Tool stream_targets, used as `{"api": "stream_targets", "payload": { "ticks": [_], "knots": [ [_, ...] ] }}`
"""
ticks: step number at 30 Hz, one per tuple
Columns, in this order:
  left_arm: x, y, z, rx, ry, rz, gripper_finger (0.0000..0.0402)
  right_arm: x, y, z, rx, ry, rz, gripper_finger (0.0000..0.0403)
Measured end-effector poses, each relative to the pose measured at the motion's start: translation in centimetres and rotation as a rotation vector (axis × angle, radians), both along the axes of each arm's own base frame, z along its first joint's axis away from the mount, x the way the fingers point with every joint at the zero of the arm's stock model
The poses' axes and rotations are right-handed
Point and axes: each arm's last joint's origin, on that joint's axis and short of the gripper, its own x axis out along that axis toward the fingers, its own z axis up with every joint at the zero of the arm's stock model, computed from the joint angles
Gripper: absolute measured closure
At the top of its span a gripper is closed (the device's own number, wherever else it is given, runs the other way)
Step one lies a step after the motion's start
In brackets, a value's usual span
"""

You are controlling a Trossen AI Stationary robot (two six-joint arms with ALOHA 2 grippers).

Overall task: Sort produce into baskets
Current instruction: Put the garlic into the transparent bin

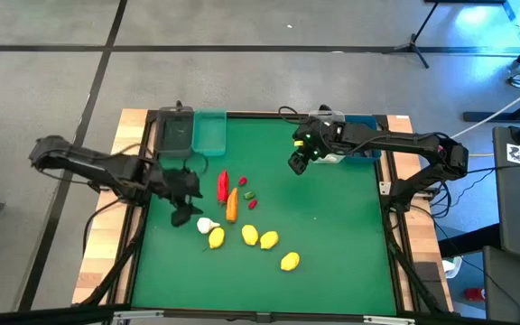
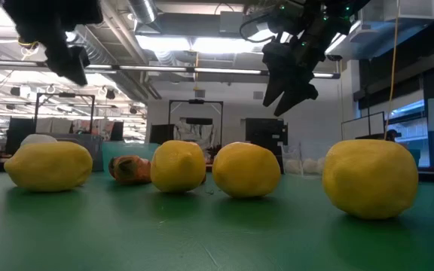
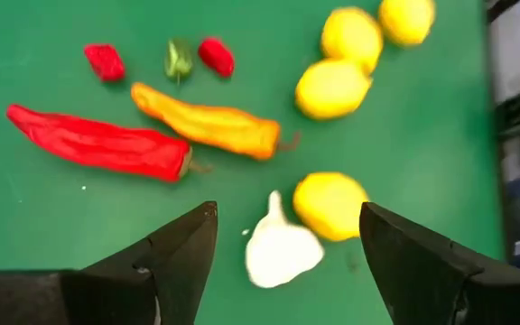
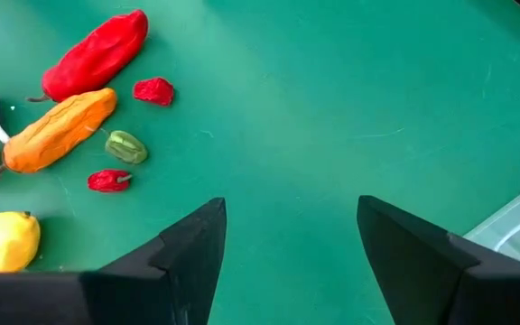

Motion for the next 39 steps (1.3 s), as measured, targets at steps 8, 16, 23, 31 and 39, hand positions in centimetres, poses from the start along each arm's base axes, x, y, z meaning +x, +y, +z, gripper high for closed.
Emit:
{"api": "stream_targets", "payload": {
  "ticks": [8, 16, 23, 31, 39],
  "knots": [
    [1.8, -3.4, -2.8, 0.109, 0.132, -0.107, 0.0135, 0.0, -0.1, 0.0, -0.033, 0.01, -0.021, 0.0155],
    [3.3, -5.7, -5.2, 0.199, 0.172, -0.177, 0.0135, 0.0, -0.2, 0.0, -0.045, 0.014, -0.027, 0.0155],
    [3.5, -5.8, -7.8, 0.228, 0.211, -0.173, 0.0135, 0.0, -0.2, 0.0, -0.046, 0.015, -0.025, 0.0155],
    [2.5, -5.3, -9.9, 0.173, 0.221, -0.082, 0.0135, -0.1, -0.1, 0.0, -0.046, 0.017, -0.024, 0.0155],
    [2.6, -5.4, -9.8, 0.161, 0.208, -0.074, 0.0135, 0.0, -0.2, 0.0, -0.047, 0.016, -0.025, 0.0155]
  ]
}}
